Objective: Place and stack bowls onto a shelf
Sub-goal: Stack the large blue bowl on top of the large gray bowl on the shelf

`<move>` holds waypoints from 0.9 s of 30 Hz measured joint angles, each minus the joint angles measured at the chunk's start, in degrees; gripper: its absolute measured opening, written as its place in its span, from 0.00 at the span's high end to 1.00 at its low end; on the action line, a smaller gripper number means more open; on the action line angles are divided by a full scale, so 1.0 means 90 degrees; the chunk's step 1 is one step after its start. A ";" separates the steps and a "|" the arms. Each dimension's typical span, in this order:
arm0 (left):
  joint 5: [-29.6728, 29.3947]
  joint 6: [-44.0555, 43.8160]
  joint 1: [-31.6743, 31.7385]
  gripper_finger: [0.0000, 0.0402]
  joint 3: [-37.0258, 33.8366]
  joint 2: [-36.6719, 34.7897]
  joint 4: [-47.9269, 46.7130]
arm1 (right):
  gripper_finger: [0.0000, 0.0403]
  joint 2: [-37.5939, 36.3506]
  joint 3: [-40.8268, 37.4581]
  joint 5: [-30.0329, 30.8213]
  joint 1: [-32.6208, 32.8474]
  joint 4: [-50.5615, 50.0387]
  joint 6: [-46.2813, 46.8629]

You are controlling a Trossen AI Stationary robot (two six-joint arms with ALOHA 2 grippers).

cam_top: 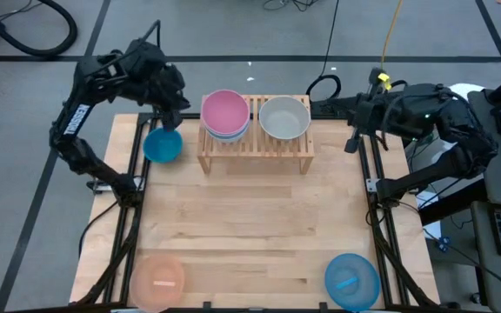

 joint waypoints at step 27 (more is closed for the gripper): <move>-0.0508 -0.2431 -0.4171 0.86 -0.0005 -0.0310 0.0007 | 1.00 0.0505 -0.0415 -0.3865 0.0214 -0.4024 0.2985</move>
